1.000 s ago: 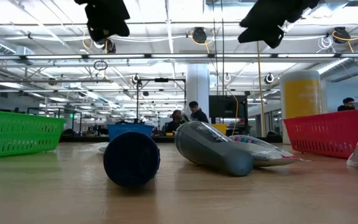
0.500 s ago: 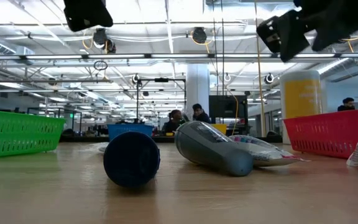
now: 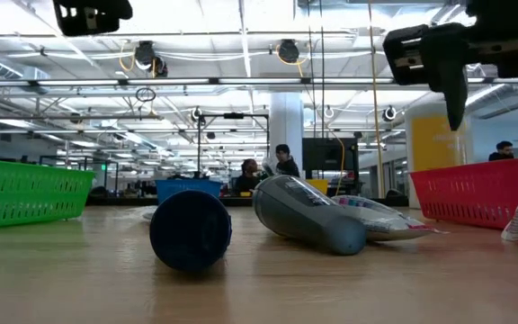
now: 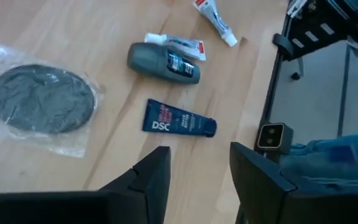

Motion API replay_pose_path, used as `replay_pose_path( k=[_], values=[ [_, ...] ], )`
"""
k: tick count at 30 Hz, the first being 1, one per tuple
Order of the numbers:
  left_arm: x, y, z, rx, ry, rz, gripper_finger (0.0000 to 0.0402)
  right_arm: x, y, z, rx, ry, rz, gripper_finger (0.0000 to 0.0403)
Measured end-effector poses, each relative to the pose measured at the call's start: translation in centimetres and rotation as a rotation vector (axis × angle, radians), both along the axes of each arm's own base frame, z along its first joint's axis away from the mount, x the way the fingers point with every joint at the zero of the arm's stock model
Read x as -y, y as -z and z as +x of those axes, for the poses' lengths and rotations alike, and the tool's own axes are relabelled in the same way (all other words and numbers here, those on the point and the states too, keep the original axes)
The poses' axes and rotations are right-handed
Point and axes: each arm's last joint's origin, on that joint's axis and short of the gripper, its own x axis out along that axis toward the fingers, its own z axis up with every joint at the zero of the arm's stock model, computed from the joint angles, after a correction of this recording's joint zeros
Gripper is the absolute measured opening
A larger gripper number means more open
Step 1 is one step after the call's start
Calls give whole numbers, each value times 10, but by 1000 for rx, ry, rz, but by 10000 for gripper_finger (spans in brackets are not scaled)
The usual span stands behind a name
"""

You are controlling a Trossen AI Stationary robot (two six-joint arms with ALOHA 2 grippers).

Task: Pick & Place Travel size toiletries
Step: Put the white toothpaste into the green bin

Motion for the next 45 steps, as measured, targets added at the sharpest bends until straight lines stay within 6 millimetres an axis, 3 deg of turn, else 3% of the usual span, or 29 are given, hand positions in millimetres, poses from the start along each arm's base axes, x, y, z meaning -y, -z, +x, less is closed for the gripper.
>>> replay_pose_path(
  k=[10, 16, 24, 28, 38, 45],
  values=[
    [-1, 2, -2, -28, -17, 2, 207, -19, 25, 2, -50, -75, -27, 215],
    [-2, 3, -2, -43, -33, -3, 232, -19, 38, 6, -88, -69, -46, 215],
    [-2, 3, -3, -47, -36, -1, 237, -22, 63, 10, -167, -48, -70, 210],
    [-2, 3, -3, -50, -36, 0, 237, -22, 64, 10, -190, -5, -50, 181],
    [-3, 3, -3, -55, -36, 3, 237, -21, 61, 10, -221, 129, 7, 51],
    [-7, 3, -1, -53, -52, 1, 237, -11, 49, 12, -222, 258, 84, 20]
  ],
)
